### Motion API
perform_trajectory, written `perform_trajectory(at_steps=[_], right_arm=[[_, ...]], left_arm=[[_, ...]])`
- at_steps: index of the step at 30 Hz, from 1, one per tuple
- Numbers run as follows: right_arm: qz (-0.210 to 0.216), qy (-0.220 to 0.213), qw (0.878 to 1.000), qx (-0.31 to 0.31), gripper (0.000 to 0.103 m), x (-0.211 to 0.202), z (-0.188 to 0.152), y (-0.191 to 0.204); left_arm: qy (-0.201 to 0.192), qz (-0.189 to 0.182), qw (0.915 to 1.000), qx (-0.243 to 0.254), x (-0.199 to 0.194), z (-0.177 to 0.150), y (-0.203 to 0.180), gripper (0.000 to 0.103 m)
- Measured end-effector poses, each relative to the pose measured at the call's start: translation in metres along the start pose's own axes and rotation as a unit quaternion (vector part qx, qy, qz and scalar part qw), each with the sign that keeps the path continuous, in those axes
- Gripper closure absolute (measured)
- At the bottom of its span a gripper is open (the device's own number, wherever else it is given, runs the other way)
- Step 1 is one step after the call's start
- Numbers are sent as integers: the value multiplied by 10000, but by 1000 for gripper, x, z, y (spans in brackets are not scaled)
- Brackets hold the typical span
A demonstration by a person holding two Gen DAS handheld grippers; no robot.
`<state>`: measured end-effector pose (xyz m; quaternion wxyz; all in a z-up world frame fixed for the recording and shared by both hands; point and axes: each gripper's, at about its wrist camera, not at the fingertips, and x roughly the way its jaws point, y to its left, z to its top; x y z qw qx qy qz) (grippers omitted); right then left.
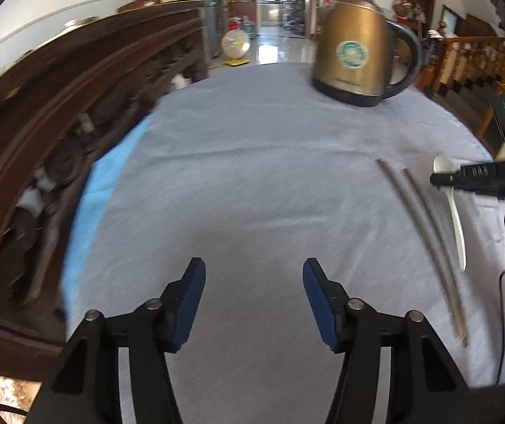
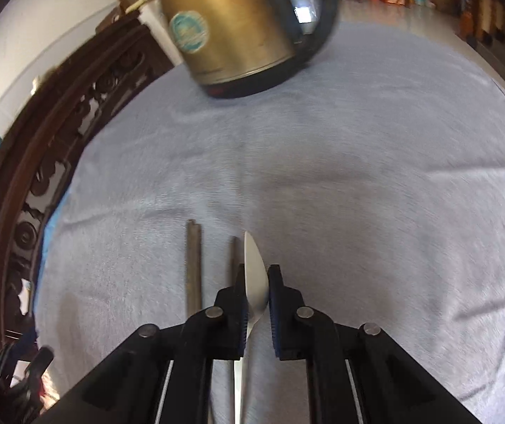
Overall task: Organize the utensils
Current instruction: 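Grasp the white spoon with the right tool while the left tool grasps a dark chopstick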
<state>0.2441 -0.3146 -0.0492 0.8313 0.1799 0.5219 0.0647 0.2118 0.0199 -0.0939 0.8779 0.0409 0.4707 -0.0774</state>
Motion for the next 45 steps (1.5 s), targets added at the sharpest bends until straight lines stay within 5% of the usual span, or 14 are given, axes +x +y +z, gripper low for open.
perform_trajectory(at_steps=[9, 17, 25, 31, 35, 41, 43, 45], right_arm=[[398, -43, 9984, 409, 92, -34, -31, -58], [527, 65, 9967, 615, 92, -37, -48, -79], [475, 116, 9977, 470, 90, -34, -46, -75], [537, 88, 9973, 498, 90, -32, -47, -77], [499, 69, 9977, 462, 90, -32, -46, -75], [450, 284, 9973, 507, 90, -32, -41, -76], [389, 399, 9972, 496, 89, -30, -36, -73], [233, 478, 9976, 449, 89, -29, -31, -68]], left_arm=[[166, -679, 9966, 441, 50, 54, -81, 44], [492, -798, 9930, 715, 90, 76, -129, 44], [697, -763, 9917, 760, 99, 68, -127, 42], [1013, -387, 9898, 919, 90, 68, -107, 44], [1119, -609, 9897, 659, 87, 71, -102, 44], [1228, -452, 9913, 162, 101, 84, -107, 44], [1171, -460, 9921, -9, 101, 88, -106, 48], [1044, -345, 9939, 7, 102, 92, -106, 84]])
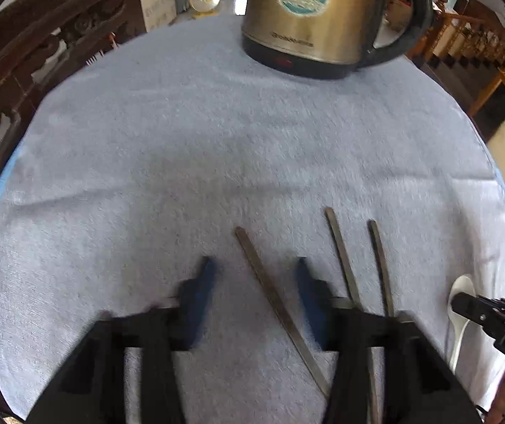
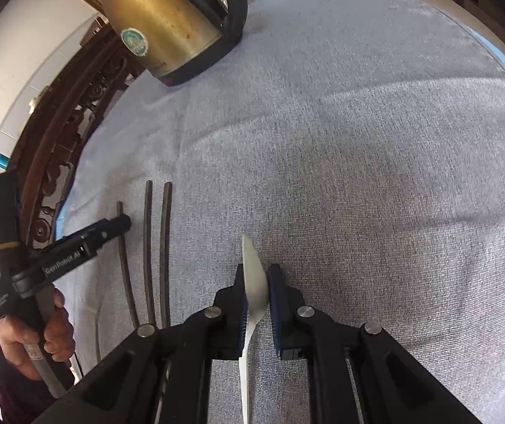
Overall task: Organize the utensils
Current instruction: 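Grasp the white spoon with the right tool while the left tool grasps a dark chopstick, then lift the spoon with the right tool while the left tool lifts the chopstick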
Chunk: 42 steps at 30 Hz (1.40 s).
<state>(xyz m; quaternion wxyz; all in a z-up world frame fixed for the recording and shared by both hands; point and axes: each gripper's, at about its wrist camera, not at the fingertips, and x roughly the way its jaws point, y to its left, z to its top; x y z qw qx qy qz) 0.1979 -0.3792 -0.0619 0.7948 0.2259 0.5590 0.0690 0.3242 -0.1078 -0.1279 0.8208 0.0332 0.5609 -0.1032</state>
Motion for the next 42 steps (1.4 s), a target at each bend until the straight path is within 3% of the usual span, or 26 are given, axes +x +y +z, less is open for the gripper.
perform_trajectory(at_steps=[1, 4, 6, 15, 22, 25, 26, 27, 31, 33, 35, 37, 42], right_arm=[[-74, -17, 10000, -56, 89, 1, 1, 3], [-220, -177, 9992, -289, 90, 4, 1, 12], [-254, -215, 9991, -272, 96, 3, 0, 12], [-31, -863, 9962, 65, 97, -42, -30, -15], [327, -1069, 9928, 436, 93, -66, -37, -30], [310, -949, 9939, 466, 60, -60, -28, -24], [242, -884, 9951, 381, 41, -56, -25, -18], [200, -829, 9959, 302, 39, -51, -22, -13], [-221, -561, 9982, -26, 43, -24, -4, 7], [-402, -406, 9982, -158, 64, -9, 2, 13], [-573, -215, 9978, -270, 72, 5, 4, 19], [-813, -321, 9950, -490, 73, 6, 1, 28], [-802, -617, 9944, -308, 74, -10, -12, 21]], left_arm=[[-44, 25, 10000, 35, 0, 1, 0, 91], [-114, -100, 9999, 4, -2, 2, 3, 94], [-142, -162, 9998, 2, -8, -5, 7, 98], [-753, -408, 9963, -108, -53, -25, 41, 98], [-1422, -462, 9886, -198, -111, -73, 58, 98], [-1657, -478, 9846, -285, -130, -84, 64, 98], [-1748, -482, 9829, -308, -138, -91, 68, 98], [-1859, -490, 9808, -326, -147, -97, 70, 98], [-2207, -454, 9737, -347, -183, -124, 77, 98], [-2393, -429, 9694, -351, -200, -136, 79, 98], [-2587, -337, 9649, -310, -214, -148, 78, 98], [-2726, -279, 9613, -269, -225, -156, 76, 98], [-3108, -306, 9498, -169, -255, -177, 67, 98]])
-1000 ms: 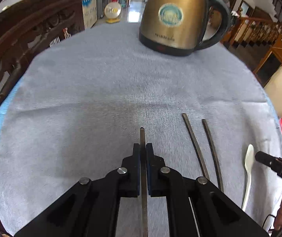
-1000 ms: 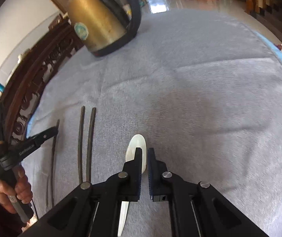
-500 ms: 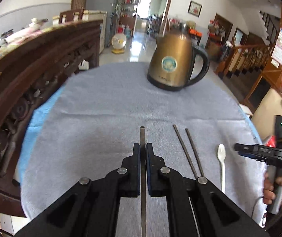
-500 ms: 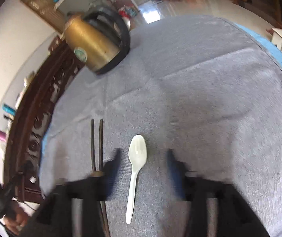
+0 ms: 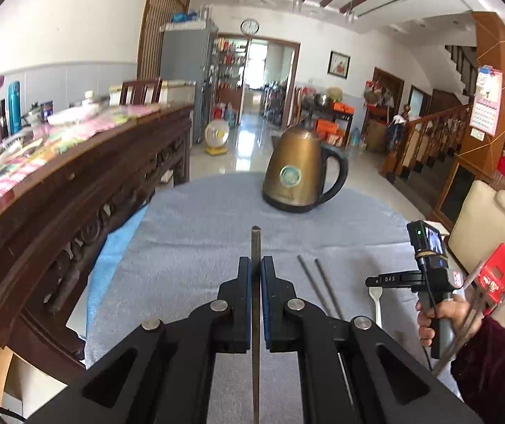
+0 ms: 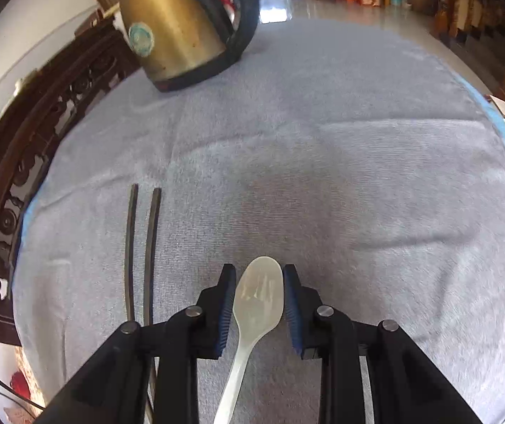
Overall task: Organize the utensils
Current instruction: 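Lift the spoon with the right tool while the left tool lifts the chopstick, then drop the spoon into the holder with the right tool while the left tool drops the chopstick in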
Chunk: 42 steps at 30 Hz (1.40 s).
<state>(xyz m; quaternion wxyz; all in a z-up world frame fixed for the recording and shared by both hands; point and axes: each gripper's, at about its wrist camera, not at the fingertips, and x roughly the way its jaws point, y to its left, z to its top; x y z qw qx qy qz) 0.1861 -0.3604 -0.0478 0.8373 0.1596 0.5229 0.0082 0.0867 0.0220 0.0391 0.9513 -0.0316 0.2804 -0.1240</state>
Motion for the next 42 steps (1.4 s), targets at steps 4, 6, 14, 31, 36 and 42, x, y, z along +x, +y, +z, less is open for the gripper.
perform_trajectory(at_steps=[4, 6, 14, 31, 36, 42], right_arm=[[82, -508, 9983, 258, 74, -39, -26, -20], [-4, -794, 9964, 298, 74, -62, -36, -25], [-100, -2107, 9747, 736, 74, -162, -97, -53], [364, -4131, 9098, 153, 74, -321, -172, 4], [237, -4509, 8919, -235, 74, -320, -189, 40], [165, -4640, 8838, -571, 74, -294, -203, 76]], left_arm=[[-274, -104, 9996, 16, -29, 3, -8, 98], [-443, -116, 9989, 7, -43, 4, -12, 98], [-887, -123, 9960, -66, -85, 12, -20, 98], [-1386, -504, 9890, -77, -155, 25, -45, 98], [-1419, -747, 9870, -50, -155, 22, -56, 98], [-1162, -975, 9884, -95, -134, 13, -65, 98]])
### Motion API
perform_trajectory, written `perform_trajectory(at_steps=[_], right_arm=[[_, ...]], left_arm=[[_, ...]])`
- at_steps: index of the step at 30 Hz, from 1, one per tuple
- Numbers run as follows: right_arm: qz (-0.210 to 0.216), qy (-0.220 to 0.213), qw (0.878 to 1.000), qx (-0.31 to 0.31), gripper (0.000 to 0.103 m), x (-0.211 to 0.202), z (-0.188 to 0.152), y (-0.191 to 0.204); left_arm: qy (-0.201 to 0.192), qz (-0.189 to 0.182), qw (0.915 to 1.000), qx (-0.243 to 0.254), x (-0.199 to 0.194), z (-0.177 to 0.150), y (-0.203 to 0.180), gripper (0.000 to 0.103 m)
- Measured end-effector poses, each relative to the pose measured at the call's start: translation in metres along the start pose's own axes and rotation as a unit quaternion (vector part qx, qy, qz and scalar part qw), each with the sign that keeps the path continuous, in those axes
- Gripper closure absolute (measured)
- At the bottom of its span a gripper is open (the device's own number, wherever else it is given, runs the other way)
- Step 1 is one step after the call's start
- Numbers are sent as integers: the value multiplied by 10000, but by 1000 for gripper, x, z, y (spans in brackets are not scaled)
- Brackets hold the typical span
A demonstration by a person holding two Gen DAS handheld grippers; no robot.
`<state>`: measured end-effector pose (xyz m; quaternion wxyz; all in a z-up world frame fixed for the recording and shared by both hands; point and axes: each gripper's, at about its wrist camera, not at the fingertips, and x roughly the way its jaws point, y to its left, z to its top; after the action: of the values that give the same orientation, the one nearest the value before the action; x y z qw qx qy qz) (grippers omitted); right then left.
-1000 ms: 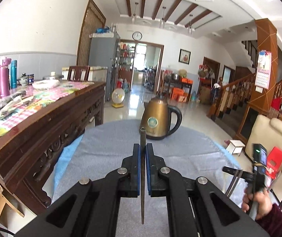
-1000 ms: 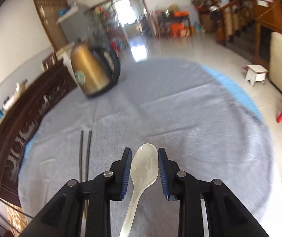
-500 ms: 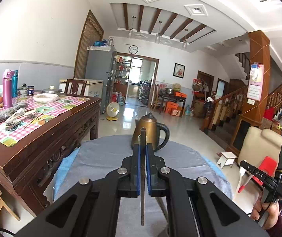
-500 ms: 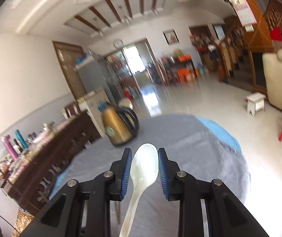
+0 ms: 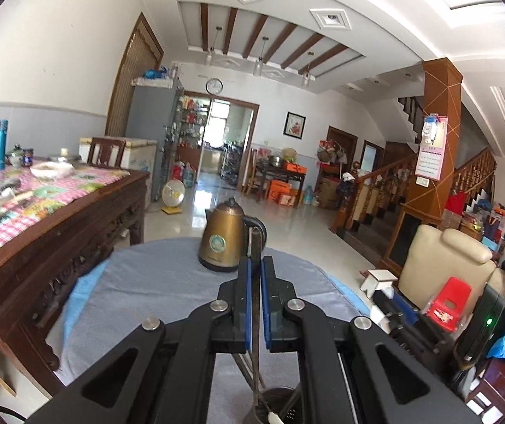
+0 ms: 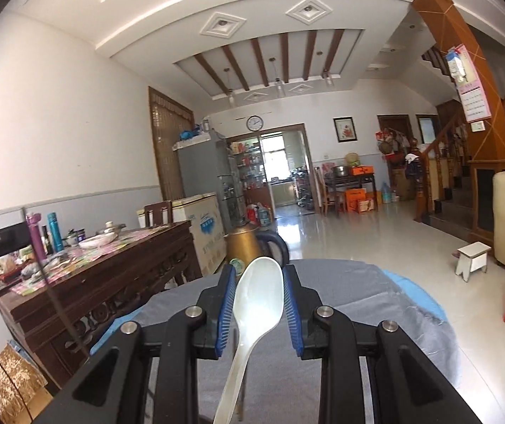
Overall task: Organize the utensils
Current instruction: 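Drop the spoon into the holder with the right tool while the left tool drops the chopstick in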
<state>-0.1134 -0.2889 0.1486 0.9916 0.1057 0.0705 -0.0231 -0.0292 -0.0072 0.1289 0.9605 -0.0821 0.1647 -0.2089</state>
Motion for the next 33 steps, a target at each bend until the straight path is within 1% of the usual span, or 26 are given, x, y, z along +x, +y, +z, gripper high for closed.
perform_trajectory(at_steps=[5, 11, 16, 21, 26, 30, 33], right_arm=[[254, 163, 9995, -68, 74, 13, -23, 19], [366, 381, 9974, -486, 74, 24, -60, 34], [452, 577, 9944, -760, 74, 29, -81, 41], [536, 720, 9923, -852, 73, 26, -91, 45], [581, 899, 9907, -838, 73, 17, -99, 36], [605, 1050, 9901, -709, 73, 11, -105, 28], [587, 1056, 9898, -758, 73, 6, -105, 28]], left_arm=[[85, -69, 9999, -60, 11, -10, -1, 98], [154, -25, 9999, 65, 18, -23, -5, 98], [376, -97, 9992, 63, 24, -32, -4, 98], [660, -173, 9977, 26, 29, -45, -2, 98], [930, -210, 9954, -11, 31, -59, 1, 98], [1063, -217, 9941, 3, 27, -69, 1, 98], [1161, -226, 9930, 2, 25, -76, 1, 98]])
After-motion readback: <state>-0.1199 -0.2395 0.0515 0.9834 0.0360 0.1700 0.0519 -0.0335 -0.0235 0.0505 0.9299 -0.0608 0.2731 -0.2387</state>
